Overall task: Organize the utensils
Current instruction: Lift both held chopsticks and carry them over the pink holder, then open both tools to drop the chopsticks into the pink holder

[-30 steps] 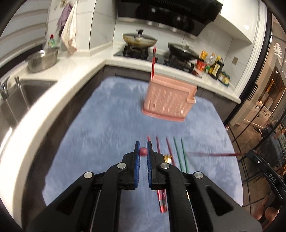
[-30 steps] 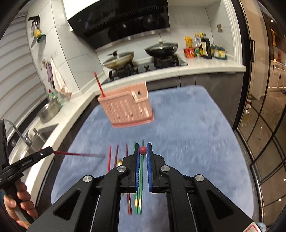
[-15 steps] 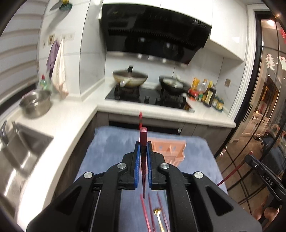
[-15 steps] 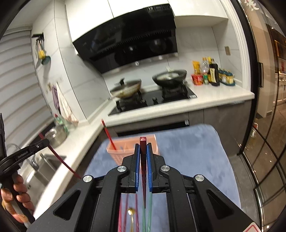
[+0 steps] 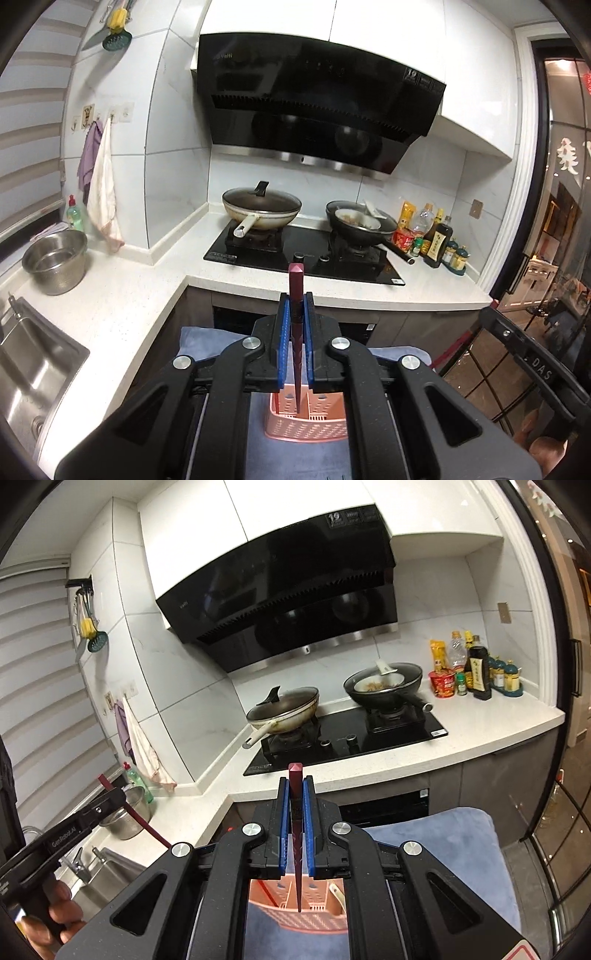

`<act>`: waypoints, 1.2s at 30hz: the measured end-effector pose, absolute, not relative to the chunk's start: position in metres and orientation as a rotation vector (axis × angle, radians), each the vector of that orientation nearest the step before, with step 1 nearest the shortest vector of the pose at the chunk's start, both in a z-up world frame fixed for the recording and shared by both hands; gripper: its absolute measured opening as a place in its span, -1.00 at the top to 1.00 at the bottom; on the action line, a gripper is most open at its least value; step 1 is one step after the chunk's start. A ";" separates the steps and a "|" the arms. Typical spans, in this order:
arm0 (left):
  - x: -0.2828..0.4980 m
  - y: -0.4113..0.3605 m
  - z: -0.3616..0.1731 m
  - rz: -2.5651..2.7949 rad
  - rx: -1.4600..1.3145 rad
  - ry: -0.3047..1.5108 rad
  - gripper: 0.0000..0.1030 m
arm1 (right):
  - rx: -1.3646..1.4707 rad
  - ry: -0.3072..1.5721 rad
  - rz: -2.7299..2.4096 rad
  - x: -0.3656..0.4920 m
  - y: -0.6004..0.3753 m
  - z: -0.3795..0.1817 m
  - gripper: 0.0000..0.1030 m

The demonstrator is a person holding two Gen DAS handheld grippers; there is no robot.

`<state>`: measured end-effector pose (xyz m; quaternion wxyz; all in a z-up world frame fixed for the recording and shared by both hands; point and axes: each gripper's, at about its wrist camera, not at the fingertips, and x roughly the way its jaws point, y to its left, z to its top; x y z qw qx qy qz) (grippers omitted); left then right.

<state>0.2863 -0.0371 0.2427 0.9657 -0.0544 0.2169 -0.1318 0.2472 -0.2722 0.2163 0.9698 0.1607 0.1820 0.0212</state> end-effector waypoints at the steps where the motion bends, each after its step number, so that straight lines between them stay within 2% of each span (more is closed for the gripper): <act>1: 0.294 -0.039 0.238 -0.264 -0.107 0.447 0.87 | 0.320 0.376 0.042 0.254 -0.270 0.213 0.87; 13: 0.346 -0.047 0.176 -0.249 -0.104 0.571 0.87 | 0.303 0.545 0.033 0.315 -0.263 0.144 0.87; 22: 0.356 -0.051 0.154 -0.233 -0.119 0.622 0.85 | 0.317 0.581 0.024 0.321 -0.266 0.130 0.83; 24: 0.356 -0.050 0.153 -0.226 -0.122 0.629 0.73 | 0.321 0.572 0.022 0.319 -0.267 0.131 0.75; 25: 0.356 -0.050 0.152 -0.221 -0.125 0.634 0.56 | 0.323 0.570 0.022 0.317 -0.267 0.132 0.75; 27: 0.353 -0.048 0.153 -0.210 -0.130 0.629 0.39 | 0.327 0.568 0.024 0.315 -0.267 0.133 0.75; 29: 0.349 -0.047 0.155 -0.204 -0.126 0.620 0.34 | 0.330 0.564 0.026 0.310 -0.268 0.135 0.74; 33: 0.338 -0.047 0.160 -0.196 -0.110 0.610 0.32 | 0.330 0.556 0.030 0.300 -0.266 0.140 0.62; 36: 0.329 -0.047 0.163 -0.192 -0.093 0.602 0.32 | 0.315 0.547 0.033 0.288 -0.262 0.143 0.61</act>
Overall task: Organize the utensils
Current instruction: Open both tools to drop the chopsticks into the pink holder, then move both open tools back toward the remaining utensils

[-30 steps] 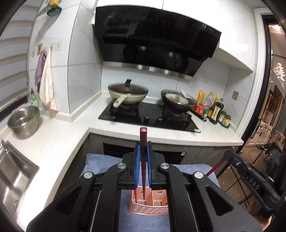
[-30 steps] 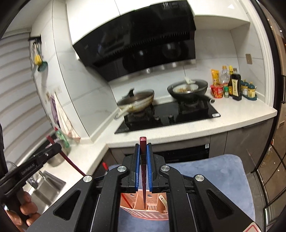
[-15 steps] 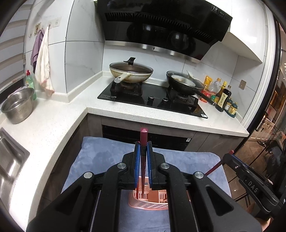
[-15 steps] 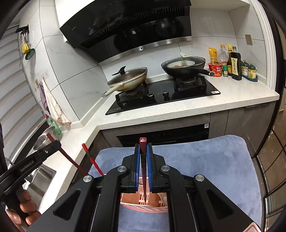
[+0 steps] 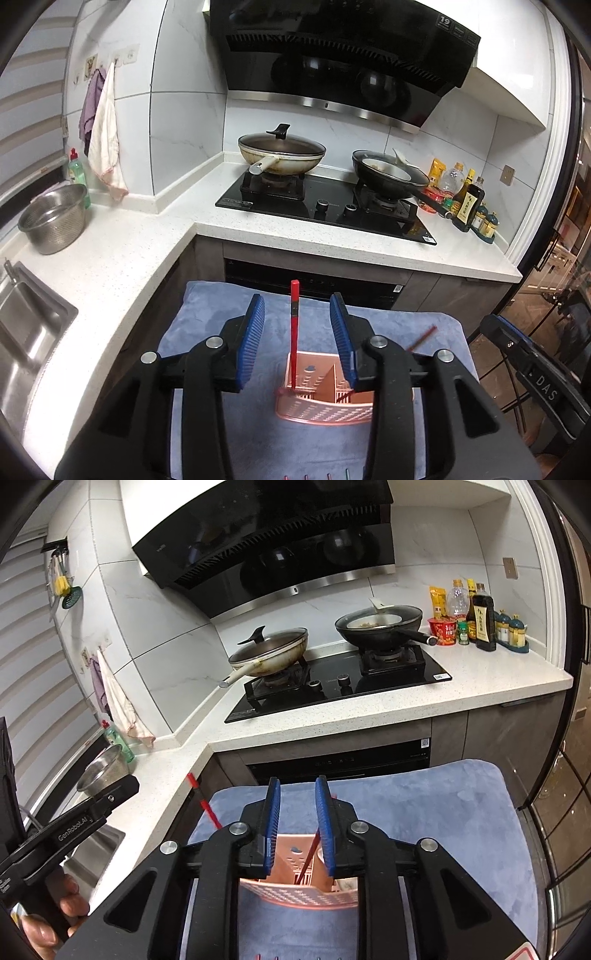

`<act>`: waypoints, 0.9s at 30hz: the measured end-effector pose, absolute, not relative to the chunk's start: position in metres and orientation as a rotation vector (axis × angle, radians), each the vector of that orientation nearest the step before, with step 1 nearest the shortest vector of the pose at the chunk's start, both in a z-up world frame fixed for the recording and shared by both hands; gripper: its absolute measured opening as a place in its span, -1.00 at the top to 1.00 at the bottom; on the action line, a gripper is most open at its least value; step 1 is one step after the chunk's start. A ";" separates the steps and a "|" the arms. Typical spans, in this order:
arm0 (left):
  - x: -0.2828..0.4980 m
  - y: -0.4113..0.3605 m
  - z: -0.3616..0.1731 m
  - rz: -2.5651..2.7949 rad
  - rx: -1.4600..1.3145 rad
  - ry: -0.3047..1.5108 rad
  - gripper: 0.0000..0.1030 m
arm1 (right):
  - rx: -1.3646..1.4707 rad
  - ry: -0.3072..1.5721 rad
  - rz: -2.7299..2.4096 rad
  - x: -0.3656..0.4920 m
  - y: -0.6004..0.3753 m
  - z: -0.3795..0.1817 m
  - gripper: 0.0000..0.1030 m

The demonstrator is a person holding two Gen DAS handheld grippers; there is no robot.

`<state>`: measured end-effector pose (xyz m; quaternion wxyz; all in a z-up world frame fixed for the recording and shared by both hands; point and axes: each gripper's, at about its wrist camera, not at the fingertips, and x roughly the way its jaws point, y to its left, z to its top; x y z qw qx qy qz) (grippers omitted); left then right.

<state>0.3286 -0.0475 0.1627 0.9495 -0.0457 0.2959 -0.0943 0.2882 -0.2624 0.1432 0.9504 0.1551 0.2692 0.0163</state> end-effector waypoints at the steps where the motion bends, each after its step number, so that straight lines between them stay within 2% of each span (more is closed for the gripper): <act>1: 0.325 -0.048 0.163 -0.193 -0.088 0.602 0.32 | 0.307 0.545 0.035 0.283 -0.260 0.144 0.61; 10: 0.288 -0.048 0.168 -0.196 -0.056 0.584 0.32 | 0.297 0.539 0.061 0.241 -0.252 0.148 0.58; 14: 0.273 -0.047 0.167 -0.195 -0.047 0.584 0.32 | 0.292 0.541 0.063 0.219 -0.250 0.143 0.48; 19: 0.247 -0.049 0.159 -0.188 -0.010 0.584 0.31 | 0.281 0.553 0.065 0.189 -0.248 0.134 0.47; 27: 0.208 -0.049 0.140 -0.177 0.015 0.602 0.18 | 0.267 0.575 0.066 0.144 -0.242 0.113 0.47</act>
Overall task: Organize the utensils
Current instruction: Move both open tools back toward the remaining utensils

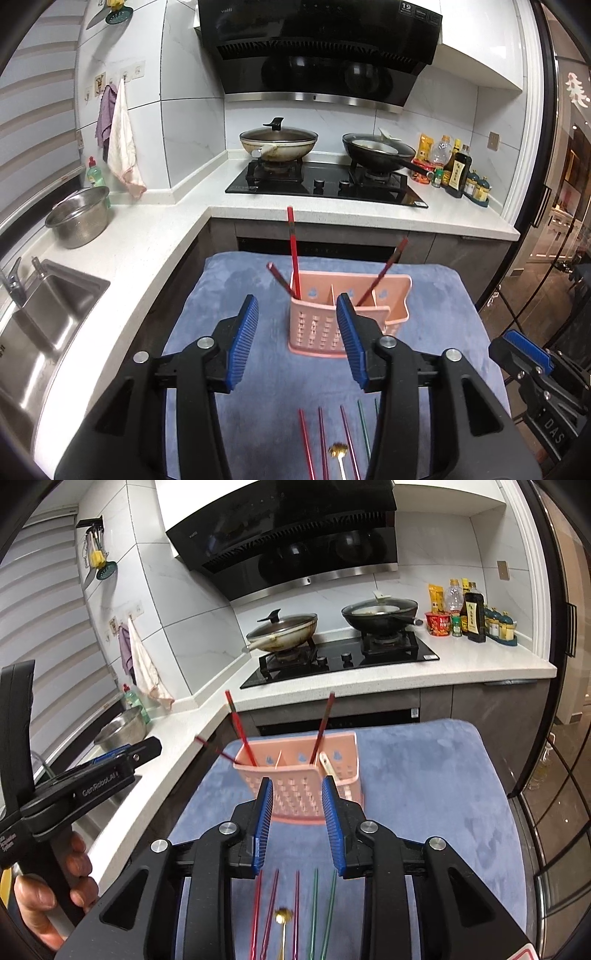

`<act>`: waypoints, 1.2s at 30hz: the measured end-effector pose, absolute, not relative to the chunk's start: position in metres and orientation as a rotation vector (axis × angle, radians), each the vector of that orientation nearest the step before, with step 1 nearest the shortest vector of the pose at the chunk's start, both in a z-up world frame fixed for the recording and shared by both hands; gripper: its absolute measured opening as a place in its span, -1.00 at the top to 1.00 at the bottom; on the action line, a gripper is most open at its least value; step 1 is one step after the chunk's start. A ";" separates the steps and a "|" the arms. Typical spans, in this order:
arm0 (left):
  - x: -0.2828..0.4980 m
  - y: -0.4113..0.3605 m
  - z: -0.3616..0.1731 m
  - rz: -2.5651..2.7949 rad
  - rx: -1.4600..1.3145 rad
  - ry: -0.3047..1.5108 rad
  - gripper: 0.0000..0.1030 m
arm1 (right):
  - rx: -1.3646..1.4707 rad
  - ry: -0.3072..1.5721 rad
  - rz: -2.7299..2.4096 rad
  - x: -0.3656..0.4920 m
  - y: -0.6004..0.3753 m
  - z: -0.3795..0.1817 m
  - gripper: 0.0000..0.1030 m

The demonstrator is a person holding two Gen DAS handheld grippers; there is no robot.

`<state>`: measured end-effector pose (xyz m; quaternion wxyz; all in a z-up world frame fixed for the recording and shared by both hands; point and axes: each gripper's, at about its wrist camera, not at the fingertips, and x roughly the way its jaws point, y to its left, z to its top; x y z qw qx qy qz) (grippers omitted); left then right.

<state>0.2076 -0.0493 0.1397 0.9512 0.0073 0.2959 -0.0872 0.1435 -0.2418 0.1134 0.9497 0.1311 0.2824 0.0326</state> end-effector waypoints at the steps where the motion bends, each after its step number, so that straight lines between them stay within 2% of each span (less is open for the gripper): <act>1: 0.204 -0.049 0.138 -0.177 0.016 0.604 0.18 | 0.267 0.579 0.066 0.137 -0.241 0.110 0.47; 15: 0.146 -0.044 0.087 -0.174 0.030 0.667 0.10 | 0.241 0.689 0.034 0.071 -0.227 0.043 0.46; 36: 0.104 -0.016 -0.031 -0.125 0.018 0.894 0.10 | 0.278 0.919 0.005 0.025 -0.209 -0.080 0.46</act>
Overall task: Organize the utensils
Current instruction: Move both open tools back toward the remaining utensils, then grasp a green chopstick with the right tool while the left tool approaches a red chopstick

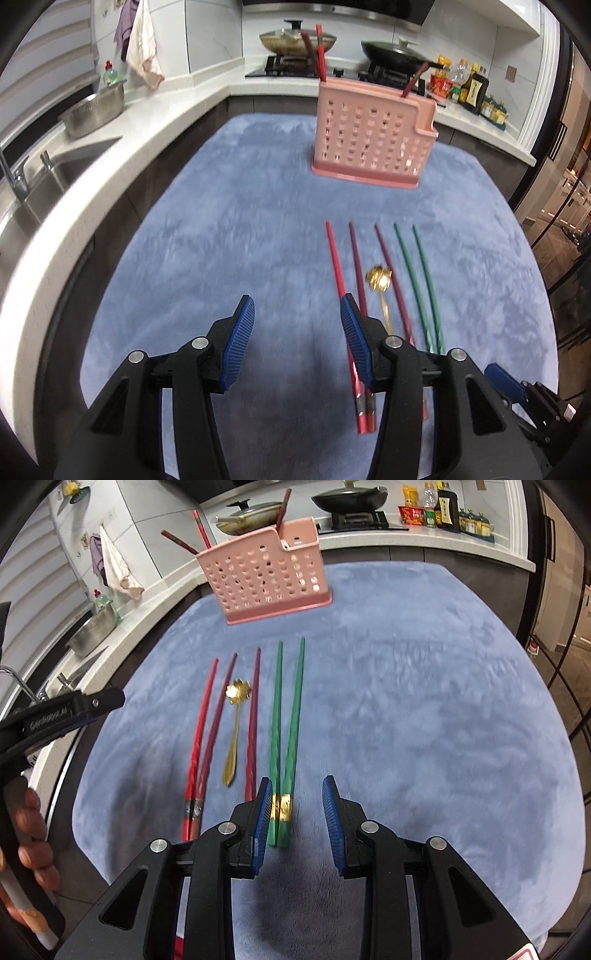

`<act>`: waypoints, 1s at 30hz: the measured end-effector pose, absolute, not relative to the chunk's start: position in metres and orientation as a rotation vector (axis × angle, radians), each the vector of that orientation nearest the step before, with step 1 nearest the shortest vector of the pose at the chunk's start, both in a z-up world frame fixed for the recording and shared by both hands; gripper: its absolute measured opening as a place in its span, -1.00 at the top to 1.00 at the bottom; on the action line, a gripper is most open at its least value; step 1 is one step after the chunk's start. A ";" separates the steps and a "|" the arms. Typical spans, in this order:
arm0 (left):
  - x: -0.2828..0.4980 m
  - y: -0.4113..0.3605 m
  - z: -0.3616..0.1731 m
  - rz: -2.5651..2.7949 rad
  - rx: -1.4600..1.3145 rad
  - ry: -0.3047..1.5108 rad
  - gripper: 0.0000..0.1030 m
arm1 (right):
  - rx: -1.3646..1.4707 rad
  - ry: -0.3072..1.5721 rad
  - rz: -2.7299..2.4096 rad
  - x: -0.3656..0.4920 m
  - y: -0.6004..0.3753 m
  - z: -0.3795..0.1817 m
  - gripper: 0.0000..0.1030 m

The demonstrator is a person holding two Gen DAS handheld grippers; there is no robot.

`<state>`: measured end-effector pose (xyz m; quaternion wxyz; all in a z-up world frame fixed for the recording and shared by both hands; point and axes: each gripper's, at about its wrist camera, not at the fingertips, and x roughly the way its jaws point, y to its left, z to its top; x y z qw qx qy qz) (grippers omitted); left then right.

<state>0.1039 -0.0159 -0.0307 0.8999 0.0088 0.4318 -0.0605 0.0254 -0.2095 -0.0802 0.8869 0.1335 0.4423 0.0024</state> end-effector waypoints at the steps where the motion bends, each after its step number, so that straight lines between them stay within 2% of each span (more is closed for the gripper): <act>1: 0.102 -0.016 -0.034 -0.125 0.020 0.902 0.10 | 0.279 0.924 0.002 0.026 -0.209 -0.084 0.46; 17: 0.093 -0.017 -0.063 -0.122 0.029 0.966 0.10 | 0.264 0.973 -0.008 0.034 -0.202 -0.108 0.46; 22: 0.092 -0.016 -0.069 -0.125 0.026 0.981 0.10 | 0.271 0.979 -0.015 0.033 -0.204 -0.112 0.52; 26: 0.089 -0.019 -0.073 -0.130 0.030 0.989 -0.05 | 0.203 0.979 -0.025 0.032 -0.195 -0.113 0.53; 28: 0.086 -0.022 -0.075 -0.141 0.037 0.992 -0.05 | 0.177 0.976 -0.033 0.031 -0.194 -0.113 0.61; 30: 0.084 -0.024 -0.077 -0.149 0.043 0.997 -0.05 | 0.181 0.976 -0.043 0.030 -0.197 -0.113 0.79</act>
